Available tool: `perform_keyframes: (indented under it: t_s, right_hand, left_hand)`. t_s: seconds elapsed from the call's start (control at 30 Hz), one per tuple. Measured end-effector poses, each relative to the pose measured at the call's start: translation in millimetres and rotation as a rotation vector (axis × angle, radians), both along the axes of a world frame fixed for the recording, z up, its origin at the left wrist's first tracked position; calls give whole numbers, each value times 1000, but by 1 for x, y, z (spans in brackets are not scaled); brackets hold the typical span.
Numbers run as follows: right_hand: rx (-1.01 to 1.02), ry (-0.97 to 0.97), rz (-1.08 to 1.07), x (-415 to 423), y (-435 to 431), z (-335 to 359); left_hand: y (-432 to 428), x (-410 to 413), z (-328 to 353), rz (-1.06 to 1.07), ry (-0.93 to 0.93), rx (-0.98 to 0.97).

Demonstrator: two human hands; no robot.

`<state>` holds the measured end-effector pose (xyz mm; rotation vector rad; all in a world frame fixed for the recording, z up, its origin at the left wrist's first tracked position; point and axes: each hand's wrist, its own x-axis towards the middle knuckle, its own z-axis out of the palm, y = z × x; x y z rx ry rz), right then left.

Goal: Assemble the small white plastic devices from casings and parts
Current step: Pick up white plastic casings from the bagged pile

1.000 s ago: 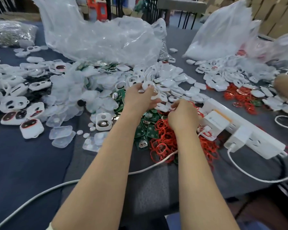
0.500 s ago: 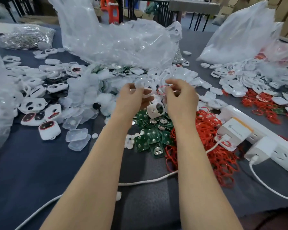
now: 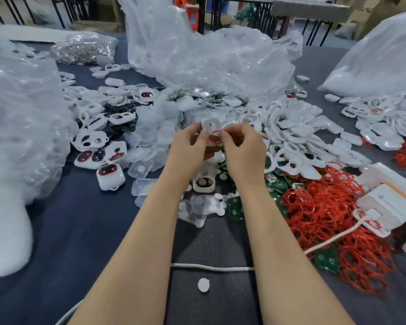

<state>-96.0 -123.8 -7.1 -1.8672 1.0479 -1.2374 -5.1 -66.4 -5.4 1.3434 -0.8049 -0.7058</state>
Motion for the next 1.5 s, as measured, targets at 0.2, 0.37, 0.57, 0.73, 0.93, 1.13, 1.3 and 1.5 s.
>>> perform_keyframes:
  t_s: [0.2, 0.37, 0.57, 0.73, 0.93, 1.13, 1.3, 1.5]
  right_hand:
    - [82, -34, -22, 0, 1, 0]
    - [120, -51, -44, 0, 1, 0]
    - [96, -33, -76, 1, 2, 0]
    - [73, -19, -79, 2, 4, 0]
    - [64, -32, -58, 1, 5, 0]
    - [109, -52, -9, 1, 5, 0]
    - [415, -243, 200, -8, 0, 7]
    - [677, -371, 361, -13, -10, 8]
  left_hand:
    - [-1, -2, -2, 21, 8, -25]
    - [-1, -4, -2, 27, -21, -47]
    - [-1, -3, -6, -32, -90, -48]
    - [-1, -1, -6, -58, -98, -34]
    - [0, 0, -6, -70, -70, -49]
    - [3, 1, -6, -96, -6, -71]
    - [5, 3, -2, -147, 47, -128]
    - [7, 2, -1, -172, 32, -118]
